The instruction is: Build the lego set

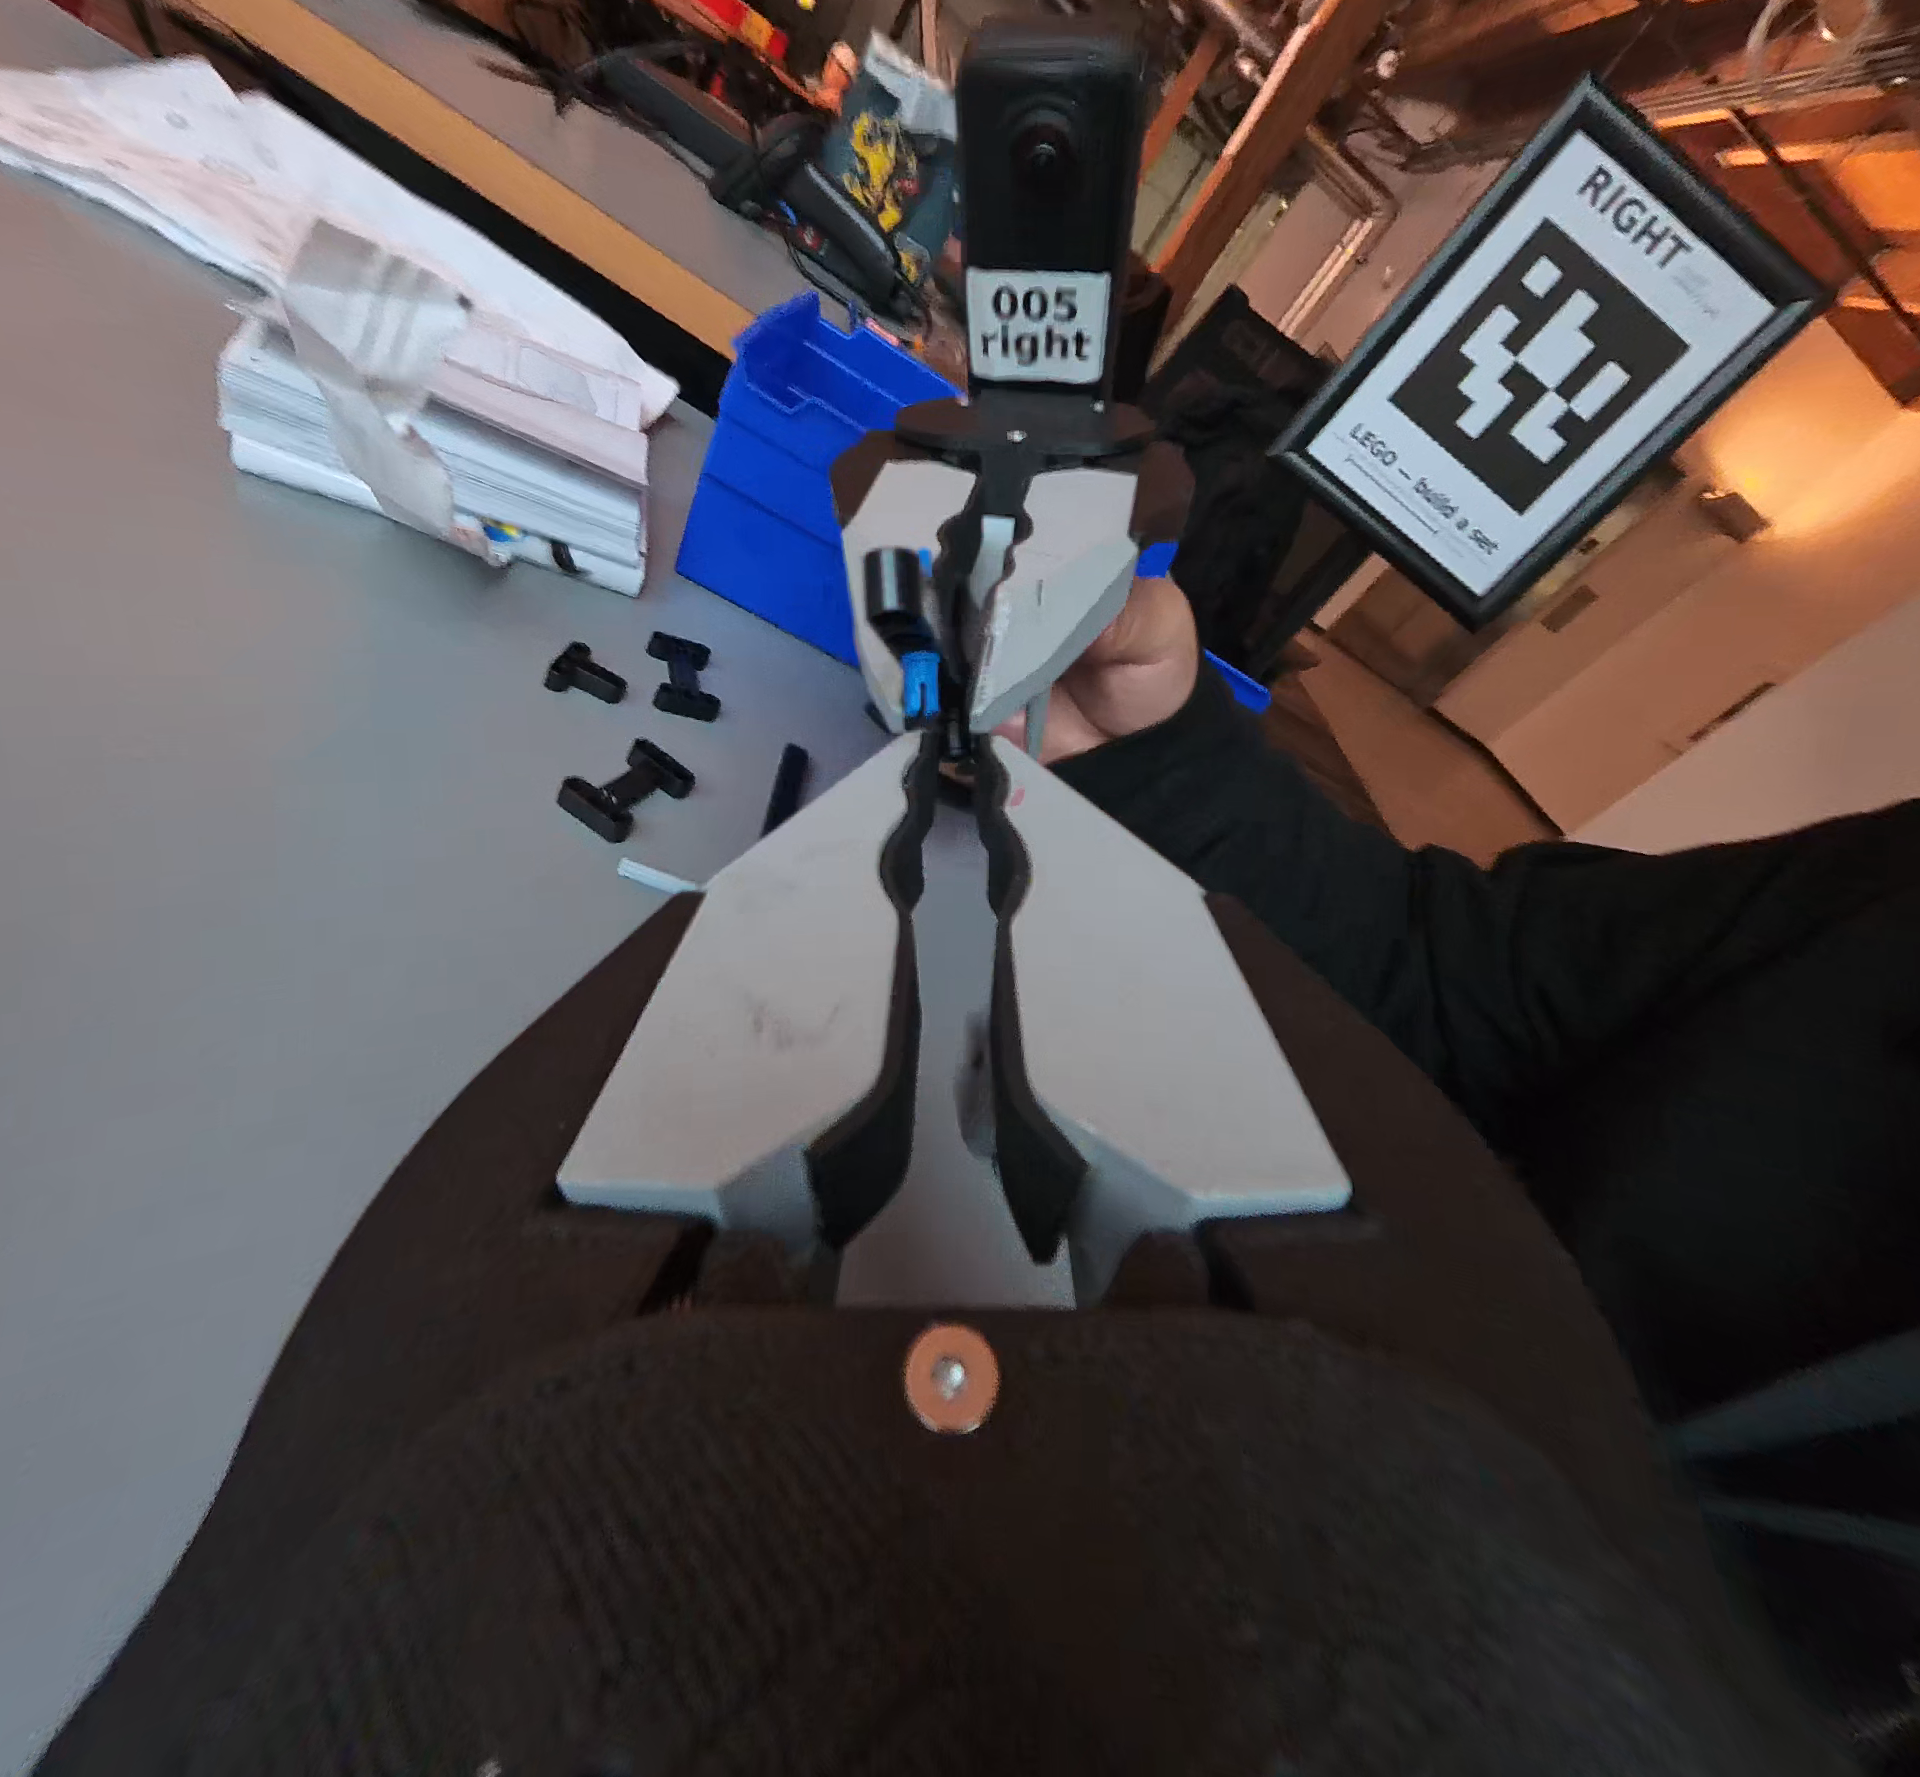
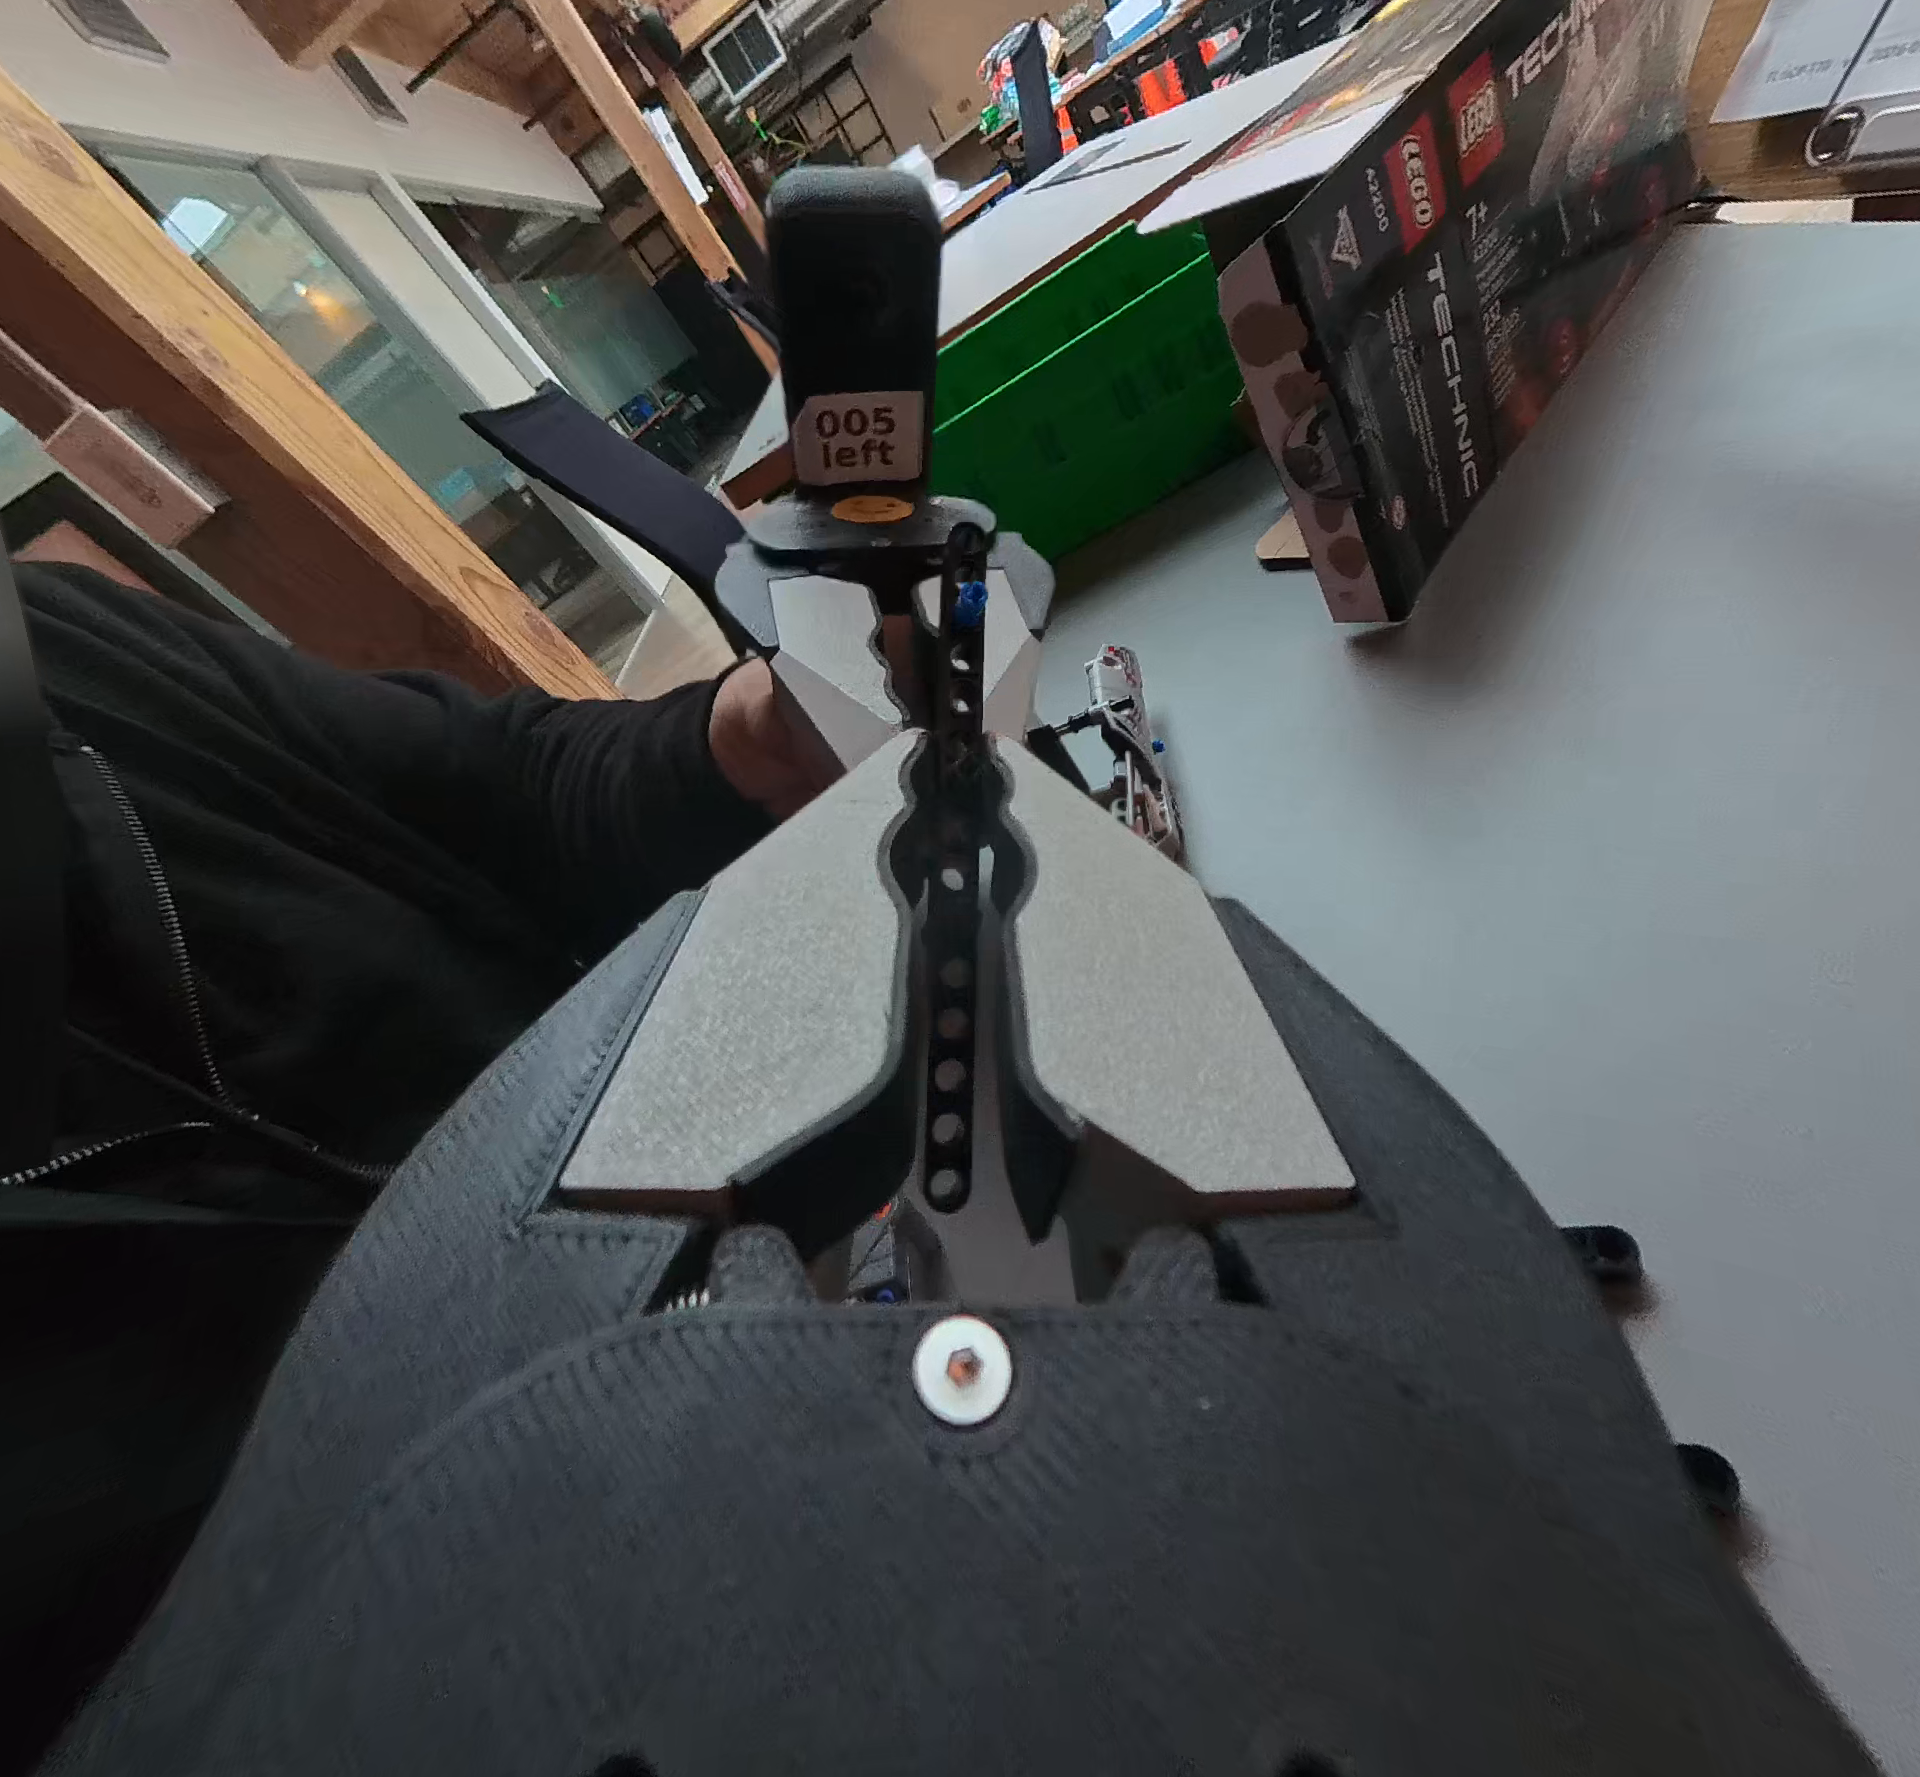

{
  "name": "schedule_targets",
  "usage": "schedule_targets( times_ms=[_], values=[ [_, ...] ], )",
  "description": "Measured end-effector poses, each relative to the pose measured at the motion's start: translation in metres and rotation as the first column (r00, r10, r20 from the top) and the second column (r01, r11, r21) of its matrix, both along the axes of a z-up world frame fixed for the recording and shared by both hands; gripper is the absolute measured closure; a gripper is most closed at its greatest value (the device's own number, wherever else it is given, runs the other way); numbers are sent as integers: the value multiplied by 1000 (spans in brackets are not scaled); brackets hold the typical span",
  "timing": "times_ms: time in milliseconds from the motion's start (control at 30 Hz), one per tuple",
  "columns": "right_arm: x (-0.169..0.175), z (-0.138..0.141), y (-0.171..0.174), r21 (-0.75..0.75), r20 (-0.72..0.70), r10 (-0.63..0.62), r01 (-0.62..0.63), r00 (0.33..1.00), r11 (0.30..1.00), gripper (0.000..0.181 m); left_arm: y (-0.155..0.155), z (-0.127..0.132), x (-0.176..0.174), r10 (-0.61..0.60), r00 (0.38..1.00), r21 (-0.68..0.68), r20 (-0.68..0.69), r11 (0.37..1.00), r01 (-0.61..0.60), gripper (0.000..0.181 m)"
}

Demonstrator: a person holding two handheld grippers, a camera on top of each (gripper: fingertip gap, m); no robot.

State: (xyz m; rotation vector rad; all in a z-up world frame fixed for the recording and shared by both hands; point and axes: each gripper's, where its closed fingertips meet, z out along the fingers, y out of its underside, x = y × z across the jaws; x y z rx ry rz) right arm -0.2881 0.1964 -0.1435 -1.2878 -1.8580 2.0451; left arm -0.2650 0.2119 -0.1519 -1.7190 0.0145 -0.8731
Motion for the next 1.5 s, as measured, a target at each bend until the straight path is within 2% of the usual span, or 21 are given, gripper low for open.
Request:
schedule_targets(
  times_ms=[100, 200, 367, 467, 700, 800, 967, 1167, 1333, 1500],
  values=[
    [3, -2, 3, 48, 6, 0, 0, 1000, 999, 179, -8, -5, -7, -25, 999, -51, -28, 998, 24, 162],
    [7, -7, 4, 104, 23, 11, -13, 1000, 994, 178, -13, 2, -22, 3, 999, -30, -41, 1000, -4, 161],
    [9, -19, -1, 201, 54, 28, -38, 998, 979, 178, -15, -4, -13, -60, 995, -72, -74, 996, 55, 166],
    [13, -20, -7, 208, 61, 64, -76, 996, 975, 178, -15, -9, -8, -76, 992, -80, -101, 994, 69, 178],
    [22, -27, -8, 258, 103, 106, -130, 989, 958, 177, -18, -13, -2, -121, 986, -100, -113, 989, 110, 178],
    [19, -23, -7, 247, 76, 89, -106, 993, 963, 177, -18, -11, -5, -87, 986, -70, -143, 995, 78, 178],
    [11, -6, -8, 147, -8, 56, -54, 998, 988, 178, -17, -4, -1, -83, 993, -43, -86, 996, 79, 179],
    [13, -3, -10, 162, -48, 61, -52, 997, 985, 178, -16, -2, 2, -85, 994, -34, -62, 996, 83, 179],
    [11, 0, -8, 103, -33, 31, -28, 999, 994, 178, -15, 0, 1, -64, 996, -24, -55, 998, 63, 178],
    [5, 6, -3, 29, -43, -31, 32, 999, 999, 178, -15, 0, -2, -58, 998, -36, 30, 998, 59, 179]
  ],
)
